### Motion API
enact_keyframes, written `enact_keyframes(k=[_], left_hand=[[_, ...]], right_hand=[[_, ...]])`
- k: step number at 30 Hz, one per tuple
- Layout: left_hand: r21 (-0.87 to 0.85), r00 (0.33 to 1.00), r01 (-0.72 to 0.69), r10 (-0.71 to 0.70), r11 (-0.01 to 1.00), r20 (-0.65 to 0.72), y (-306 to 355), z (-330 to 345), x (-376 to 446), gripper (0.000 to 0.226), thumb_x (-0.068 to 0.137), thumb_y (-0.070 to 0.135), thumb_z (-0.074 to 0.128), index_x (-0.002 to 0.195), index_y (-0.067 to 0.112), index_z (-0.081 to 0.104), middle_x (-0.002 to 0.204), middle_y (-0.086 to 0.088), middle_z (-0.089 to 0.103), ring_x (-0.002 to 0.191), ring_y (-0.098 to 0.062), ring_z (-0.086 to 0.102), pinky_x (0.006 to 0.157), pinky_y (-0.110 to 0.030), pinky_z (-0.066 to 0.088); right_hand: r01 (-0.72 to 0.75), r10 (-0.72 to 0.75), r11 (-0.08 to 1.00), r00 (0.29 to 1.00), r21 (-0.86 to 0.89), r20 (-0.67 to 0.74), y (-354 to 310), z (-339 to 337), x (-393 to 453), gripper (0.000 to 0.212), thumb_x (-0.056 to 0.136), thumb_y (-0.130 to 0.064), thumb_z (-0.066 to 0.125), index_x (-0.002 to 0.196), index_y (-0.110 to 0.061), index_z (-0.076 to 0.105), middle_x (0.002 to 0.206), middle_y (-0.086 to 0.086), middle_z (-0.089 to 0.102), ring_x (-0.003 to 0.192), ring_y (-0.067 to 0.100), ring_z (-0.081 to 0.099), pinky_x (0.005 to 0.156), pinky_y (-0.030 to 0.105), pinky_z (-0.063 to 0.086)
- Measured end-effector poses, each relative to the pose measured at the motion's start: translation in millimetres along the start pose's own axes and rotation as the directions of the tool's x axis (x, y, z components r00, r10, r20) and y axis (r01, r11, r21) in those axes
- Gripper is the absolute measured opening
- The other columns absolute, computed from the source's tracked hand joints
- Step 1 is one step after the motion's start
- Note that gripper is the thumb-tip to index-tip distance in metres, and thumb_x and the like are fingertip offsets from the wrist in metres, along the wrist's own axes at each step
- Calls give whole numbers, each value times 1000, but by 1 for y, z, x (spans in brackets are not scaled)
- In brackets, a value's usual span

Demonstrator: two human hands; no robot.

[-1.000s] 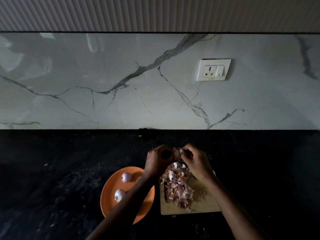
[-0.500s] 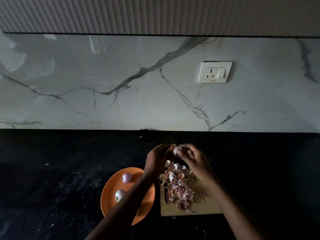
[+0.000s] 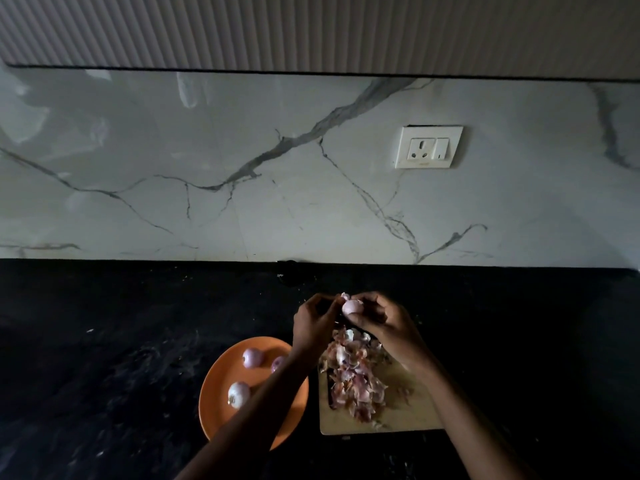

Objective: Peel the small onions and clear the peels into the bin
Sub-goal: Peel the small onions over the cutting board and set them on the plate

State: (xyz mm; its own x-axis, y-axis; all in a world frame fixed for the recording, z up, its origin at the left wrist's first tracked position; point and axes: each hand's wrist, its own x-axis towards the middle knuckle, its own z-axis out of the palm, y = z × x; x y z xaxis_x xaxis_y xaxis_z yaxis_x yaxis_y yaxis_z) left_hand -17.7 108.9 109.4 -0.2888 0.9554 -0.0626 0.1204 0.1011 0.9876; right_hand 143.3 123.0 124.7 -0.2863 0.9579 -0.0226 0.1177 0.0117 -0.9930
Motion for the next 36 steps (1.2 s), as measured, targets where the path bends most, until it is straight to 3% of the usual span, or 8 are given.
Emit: enact_keyframes(k=[7, 11, 17, 24, 27, 30, 33, 36], left_hand=[[220, 995, -56, 74, 974, -72, -1, 0, 4, 7, 89, 24, 73, 84, 27, 68, 78, 14, 69, 74, 1, 66, 61, -10, 47], [148, 977, 105, -74, 983, -202, -7, -9, 13, 16, 87, 39, 74, 89, 22, 71, 82, 10, 72, 82, -10, 70, 72, -30, 55], [333, 997, -15, -9, 943, 72, -12, -21, 12, 29, 82, 26, 81, 107, 28, 67, 94, 12, 70, 79, -1, 65, 60, -5, 42], [437, 946, -262, 138, 861, 294, -10, -14, 10, 20, 81, 19, 82, 100, 21, 77, 94, 9, 75, 80, -5, 70, 77, -30, 58], [454, 950, -242, 114, 857, 291, -9, -12, 11, 18, 81, 17, 81, 99, 21, 78, 93, 12, 74, 80, -1, 67, 74, -17, 53], [381, 954, -227, 127, 896, 271, -1, -10, 7, 23, 89, 20, 74, 112, 19, 74, 99, 13, 71, 90, 1, 67, 74, -5, 46], [209, 955, -198, 141, 958, 260, 8, -6, 2, 30, 90, 30, 73, 120, 24, 70, 104, 13, 73, 94, 4, 69, 80, -16, 55], [111, 959, -165, 134, 980, 248, 14, -4, -1, 32, 89, 29, 75, 120, 22, 70, 101, 15, 73, 93, 5, 69, 78, -16, 55]], right_hand=[[0, 1, 998, 1000, -61, 12, -3, -2, -3, 32, 82, -33, 79, 111, -26, 69, 109, -8, 75, 105, 9, 69, 91, 29, 54], [-6, 6, 1000, 1000, -25, 0, -5, -6, -3, 28, 86, -18, 77, 112, -21, 67, 109, -12, 75, 107, 3, 67, 88, 19, 52], [-32, 40, 992, 997, 122, -69, -1, -16, 1, 30, 89, -3, 70, 117, -6, 65, 113, 5, 75, 110, 19, 69, 90, 26, 56], [-57, 70, 984, 995, 171, -71, 1, -19, 1, 28, 93, -8, 66, 121, -10, 67, 114, 6, 75, 106, 14, 70, 79, 17, 53], [-69, 83, 983, 994, 172, -71, -1, -21, 0, 26, 93, -6, 65, 119, -7, 67, 112, 7, 75, 99, 9, 71, 70, 12, 51], [-79, 90, 985, 994, 152, -66, -2, -23, -1, 26, 91, -6, 68, 117, -6, 67, 109, 7, 75, 92, 4, 71, 67, 11, 50], [-76, 86, 989, 993, 130, -76, -2, -22, 0, 25, 90, -11, 71, 114, -8, 68, 105, 6, 75, 90, 4, 71, 67, 11, 50], [-70, 80, 990, 994, 123, -77, -1, -20, 1, 30, 84, -25, 75, 111, -12, 71, 107, 4, 76, 103, 18, 71, 84, 24, 55]])
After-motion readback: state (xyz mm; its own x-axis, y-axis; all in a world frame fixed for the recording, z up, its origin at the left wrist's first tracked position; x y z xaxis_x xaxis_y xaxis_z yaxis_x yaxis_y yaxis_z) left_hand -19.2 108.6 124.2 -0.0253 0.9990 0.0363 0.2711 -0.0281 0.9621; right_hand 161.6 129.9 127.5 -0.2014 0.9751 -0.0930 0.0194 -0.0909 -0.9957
